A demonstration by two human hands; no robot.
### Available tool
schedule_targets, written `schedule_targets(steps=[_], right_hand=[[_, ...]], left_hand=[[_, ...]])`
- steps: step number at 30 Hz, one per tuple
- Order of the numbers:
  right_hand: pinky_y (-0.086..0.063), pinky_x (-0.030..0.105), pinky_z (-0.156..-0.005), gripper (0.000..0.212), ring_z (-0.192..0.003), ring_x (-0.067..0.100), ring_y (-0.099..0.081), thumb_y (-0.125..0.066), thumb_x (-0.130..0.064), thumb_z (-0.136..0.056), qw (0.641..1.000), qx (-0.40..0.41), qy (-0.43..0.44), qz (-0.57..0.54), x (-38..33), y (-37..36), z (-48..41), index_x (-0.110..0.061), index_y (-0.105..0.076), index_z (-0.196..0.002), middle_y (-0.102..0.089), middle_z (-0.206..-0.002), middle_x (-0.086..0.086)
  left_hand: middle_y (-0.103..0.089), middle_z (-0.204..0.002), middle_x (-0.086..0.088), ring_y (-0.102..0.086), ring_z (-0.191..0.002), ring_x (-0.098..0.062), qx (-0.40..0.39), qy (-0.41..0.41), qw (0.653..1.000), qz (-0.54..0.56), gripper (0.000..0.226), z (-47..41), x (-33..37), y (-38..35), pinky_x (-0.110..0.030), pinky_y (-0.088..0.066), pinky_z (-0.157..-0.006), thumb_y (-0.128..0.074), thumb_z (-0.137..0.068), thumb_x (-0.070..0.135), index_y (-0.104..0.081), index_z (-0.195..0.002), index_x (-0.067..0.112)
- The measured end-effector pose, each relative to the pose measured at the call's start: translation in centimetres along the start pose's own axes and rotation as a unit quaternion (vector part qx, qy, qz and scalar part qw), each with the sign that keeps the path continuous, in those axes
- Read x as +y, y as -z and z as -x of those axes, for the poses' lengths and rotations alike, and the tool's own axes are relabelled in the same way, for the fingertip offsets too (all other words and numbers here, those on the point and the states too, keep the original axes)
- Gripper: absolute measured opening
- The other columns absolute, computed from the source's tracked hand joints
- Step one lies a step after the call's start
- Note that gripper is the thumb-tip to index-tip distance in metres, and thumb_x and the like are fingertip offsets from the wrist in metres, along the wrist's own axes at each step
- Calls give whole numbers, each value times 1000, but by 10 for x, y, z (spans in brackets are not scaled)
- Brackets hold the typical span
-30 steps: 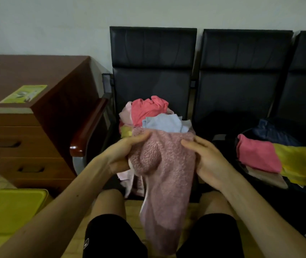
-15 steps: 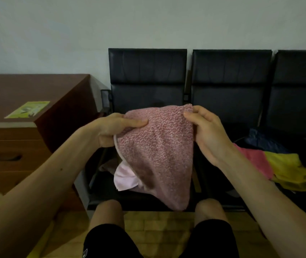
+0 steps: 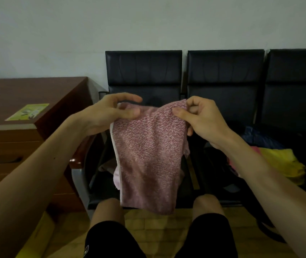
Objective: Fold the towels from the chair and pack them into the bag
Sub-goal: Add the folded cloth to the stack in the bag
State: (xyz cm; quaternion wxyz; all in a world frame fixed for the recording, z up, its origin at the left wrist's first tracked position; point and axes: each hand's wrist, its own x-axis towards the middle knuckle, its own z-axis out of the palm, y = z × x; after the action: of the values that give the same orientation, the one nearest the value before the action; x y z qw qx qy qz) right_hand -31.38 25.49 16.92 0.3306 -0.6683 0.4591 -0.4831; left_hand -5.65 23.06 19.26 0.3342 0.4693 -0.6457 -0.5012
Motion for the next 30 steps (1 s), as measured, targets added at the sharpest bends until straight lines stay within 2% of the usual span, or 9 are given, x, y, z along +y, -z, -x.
schedule_targets(steps=[3,6,9,13,16,19,21,27,30], right_hand=[[-44,16,-44,12,-47,1,-58,-68,-18,-91,999,-23,-26,-14,-2,-1,3,-8,-63,-91,-69,-67,-3],[-44,17,-46,18,-55,2,-60,-71,-20,-89,996,-7,-66,-53,0,-2,2,-11,-59,-99,-68,-74,0],[-44,16,-44,28,-56,1,-60,-72,-21,-88,978,29,-162,-132,0,-1,0,-13,-54,-109,-63,-87,3],[-53,20,-63,21,-76,8,-67,-71,-14,-88,946,2,-217,-242,-1,4,-4,-12,-66,-108,-68,-94,1],[-55,21,-76,39,-93,10,-71,-76,-10,-82,979,-4,-130,-154,4,7,-2,-13,-65,-119,-73,-107,2],[-56,20,-84,48,-95,5,-70,-80,-12,-79,999,5,-30,43,9,6,1,-16,-64,-124,-73,-109,-2],[-55,19,-88,50,-96,3,-69,-80,-14,-80,996,8,-2,94,12,3,2,-15,-63,-127,-73,-111,-2],[-45,-3,-75,48,-86,-5,-61,-78,-15,-82,987,18,27,160,16,1,-1,-13,-64,-127,-72,-115,2],[-47,2,-76,43,-80,-7,-60,-79,-17,-80,980,37,36,193,17,1,-2,-14,-67,-122,-74,-109,1]], left_hand=[[-67,-118,8,-68,-104,-9,-79,26,991,-105,54,1,0,1,-23,-57,-81,-82,-65,22,-69,-117,29],[-64,-124,4,-67,-108,-14,-80,59,990,-97,54,-2,-1,4,-29,-57,-85,-88,-61,26,-73,-113,26],[-66,-121,-3,-67,-108,-23,-67,115,989,-67,78,-5,-8,9,-35,-57,-84,-99,-33,47,-77,-105,25],[-73,-100,-2,-70,-88,-19,-40,67,991,104,86,-5,-19,4,-34,-58,-73,-102,-25,38,-74,-104,19],[-75,-100,-6,-73,-93,-23,-23,36,988,149,87,-3,-20,2,-32,-60,-72,-102,-31,19,-70,-111,15],[-69,-115,-9,-68,-108,-26,27,46,999,-3,50,-1,-15,-1,-38,-58,-90,-84,-63,7,-71,-111,14],[-69,-114,-5,-66,-107,-23,60,42,993,-95,37,-1,-12,-2,-42,-53,-99,-79,-73,7,-73,-109,17],[-71,-97,7,-67,-93,-11,148,-26,967,-207,32,-3,-15,-10,-38,-54,-96,-81,-78,15,-74,-109,14],[-72,-98,4,-70,-94,-14,198,-63,957,-200,35,-5,-23,-13,-40,-56,-94,-84,-74,16,-74,-108,13]])
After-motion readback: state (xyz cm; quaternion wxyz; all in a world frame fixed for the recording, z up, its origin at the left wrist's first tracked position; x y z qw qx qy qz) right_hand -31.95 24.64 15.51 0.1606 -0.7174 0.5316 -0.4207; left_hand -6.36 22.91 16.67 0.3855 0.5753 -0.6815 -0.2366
